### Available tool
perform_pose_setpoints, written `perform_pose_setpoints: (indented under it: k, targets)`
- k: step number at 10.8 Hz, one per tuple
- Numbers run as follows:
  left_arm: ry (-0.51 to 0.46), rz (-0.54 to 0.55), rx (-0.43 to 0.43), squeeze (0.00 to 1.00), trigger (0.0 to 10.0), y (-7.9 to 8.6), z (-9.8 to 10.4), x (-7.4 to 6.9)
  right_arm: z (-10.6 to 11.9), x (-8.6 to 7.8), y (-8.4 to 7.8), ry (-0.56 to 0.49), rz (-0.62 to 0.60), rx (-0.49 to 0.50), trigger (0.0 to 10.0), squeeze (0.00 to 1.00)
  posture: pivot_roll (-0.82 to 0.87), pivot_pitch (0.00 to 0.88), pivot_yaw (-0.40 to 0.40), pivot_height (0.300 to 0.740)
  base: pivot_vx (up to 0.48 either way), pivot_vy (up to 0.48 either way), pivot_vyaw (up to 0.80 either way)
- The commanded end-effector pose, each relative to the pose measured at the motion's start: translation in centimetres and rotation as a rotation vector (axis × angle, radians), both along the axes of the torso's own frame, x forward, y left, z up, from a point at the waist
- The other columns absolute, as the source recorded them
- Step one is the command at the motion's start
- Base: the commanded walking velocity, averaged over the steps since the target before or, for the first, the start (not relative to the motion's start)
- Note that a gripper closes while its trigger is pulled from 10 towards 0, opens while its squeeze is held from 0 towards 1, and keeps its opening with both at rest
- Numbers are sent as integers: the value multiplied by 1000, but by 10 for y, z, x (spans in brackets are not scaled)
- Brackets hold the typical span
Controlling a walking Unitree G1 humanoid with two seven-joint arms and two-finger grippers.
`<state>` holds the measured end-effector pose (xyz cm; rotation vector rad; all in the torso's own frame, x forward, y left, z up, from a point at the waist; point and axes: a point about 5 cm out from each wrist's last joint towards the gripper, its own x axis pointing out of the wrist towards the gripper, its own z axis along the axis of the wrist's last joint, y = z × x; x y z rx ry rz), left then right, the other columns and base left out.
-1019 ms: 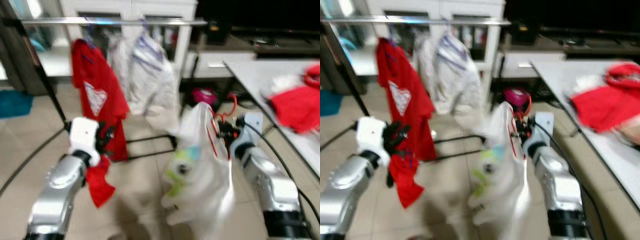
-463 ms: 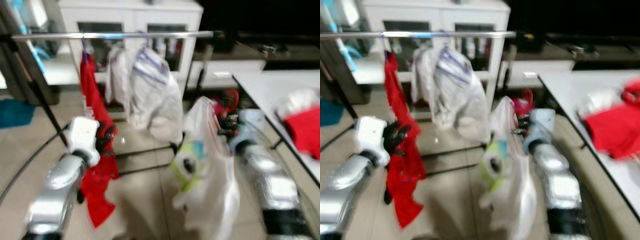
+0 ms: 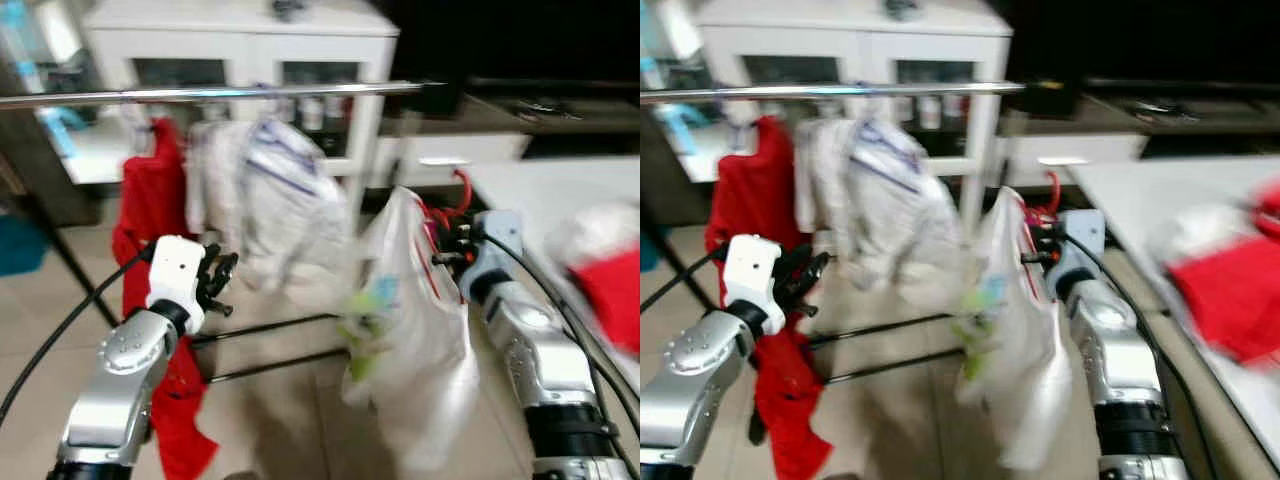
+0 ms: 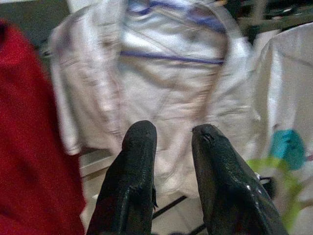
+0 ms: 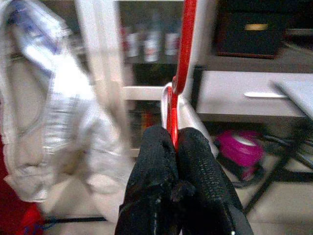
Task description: Hang hanger
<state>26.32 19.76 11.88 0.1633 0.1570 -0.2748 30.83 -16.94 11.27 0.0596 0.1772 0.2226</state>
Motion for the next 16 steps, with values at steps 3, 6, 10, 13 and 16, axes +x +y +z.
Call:
perform_pose_setpoints:
  k: [3,6,10,13,16]
  targets:
    - [-4,-28,10,0,10000,-4,2,2,12,4,2,-64,51,-34,10000,0,-7,0,-64,740,415,0,0]
    - [11,-153,12,0,10000,-9,1,-7,16,-36,20,-77,536,4,10000,0,-2,0,-66,740,411,0,0]
    - [-1,-304,-32,0,10000,-12,18,-17,37,-24,-2,-164,396,-2,10000,0,-8,0,-66,740,185,0,0]
    - [-4,-496,-108,0,10000,-22,41,-26,58,-13,2,-246,343,104,10000,0,1,0,-76,740,0,0,0]
    - [-6,-515,-55,0,10000,-25,56,-11,56,18,12,-169,286,24,10000,0,-1,0,-64,740,0,0,0]
